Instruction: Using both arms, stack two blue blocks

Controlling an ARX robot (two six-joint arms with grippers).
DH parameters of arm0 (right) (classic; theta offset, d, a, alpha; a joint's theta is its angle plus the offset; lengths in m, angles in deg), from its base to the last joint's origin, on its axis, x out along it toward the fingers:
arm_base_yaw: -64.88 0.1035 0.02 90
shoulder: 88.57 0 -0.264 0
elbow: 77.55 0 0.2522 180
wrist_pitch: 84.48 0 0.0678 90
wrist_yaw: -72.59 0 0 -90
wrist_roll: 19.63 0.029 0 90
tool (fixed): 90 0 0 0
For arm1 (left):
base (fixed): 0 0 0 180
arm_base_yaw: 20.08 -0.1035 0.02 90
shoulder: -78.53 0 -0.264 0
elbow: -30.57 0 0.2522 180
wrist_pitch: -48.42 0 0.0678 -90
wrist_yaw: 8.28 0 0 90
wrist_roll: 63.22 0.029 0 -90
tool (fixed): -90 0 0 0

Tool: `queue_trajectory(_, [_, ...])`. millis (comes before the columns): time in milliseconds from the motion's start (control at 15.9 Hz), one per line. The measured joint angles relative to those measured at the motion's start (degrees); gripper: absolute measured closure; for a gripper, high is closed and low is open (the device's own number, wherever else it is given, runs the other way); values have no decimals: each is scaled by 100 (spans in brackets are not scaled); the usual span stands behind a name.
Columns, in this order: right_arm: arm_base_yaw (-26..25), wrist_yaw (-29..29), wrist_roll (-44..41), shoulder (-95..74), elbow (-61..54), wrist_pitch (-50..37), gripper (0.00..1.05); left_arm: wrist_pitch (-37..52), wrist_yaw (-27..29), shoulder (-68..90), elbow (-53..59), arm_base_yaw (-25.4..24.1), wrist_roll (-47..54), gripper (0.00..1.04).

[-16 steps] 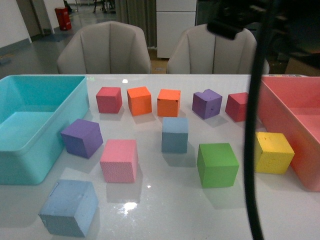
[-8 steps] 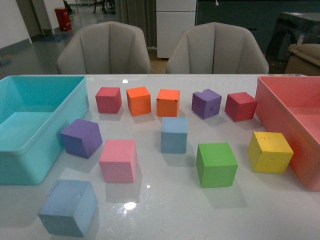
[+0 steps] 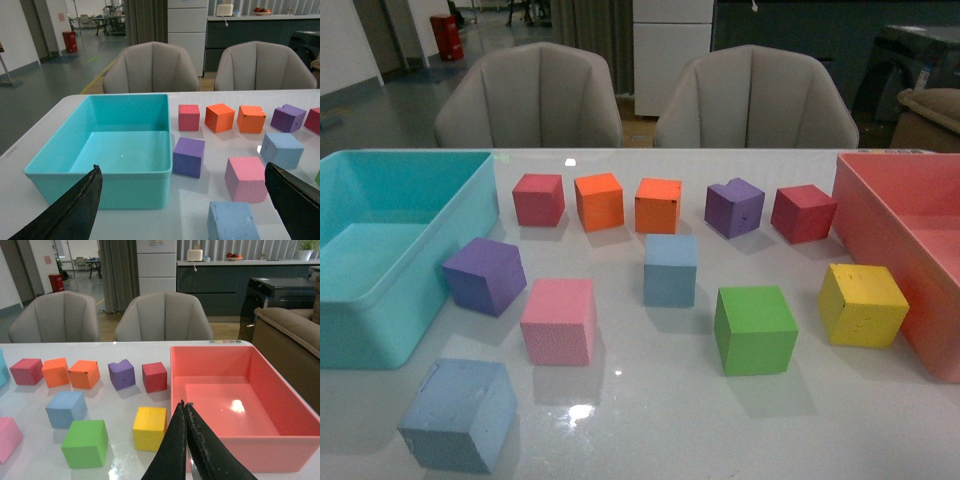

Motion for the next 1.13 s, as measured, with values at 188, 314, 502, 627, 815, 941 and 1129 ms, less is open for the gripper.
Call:
queue_trajectory(188, [0,0,2,402,-188,264,103,2,0,0,0,0,0,7])
queue_trajectory(314, [0,0,2,654,-293,380,103,2,0,0,0,0,-2,7])
queue_trajectory(502, [0,2,-2,957,-420,501,103,2,0,0,0,0,-2,7])
queue_trajectory(627, [0,11,0,1733,-417,1558,103,2,2,0,0,0,0,7])
queue_trajectory(815, [0,11,-2,1910,-417,1550,103,9,0,0,0,0,-2,7])
queue_trajectory(941, [0,13,-2,1917,-417,1528,103,0,0,0,0,0,0,7])
queue_trajectory(1129, [0,13,-9,1917,-417,1526,95,2,0,0,0,0,0,7])
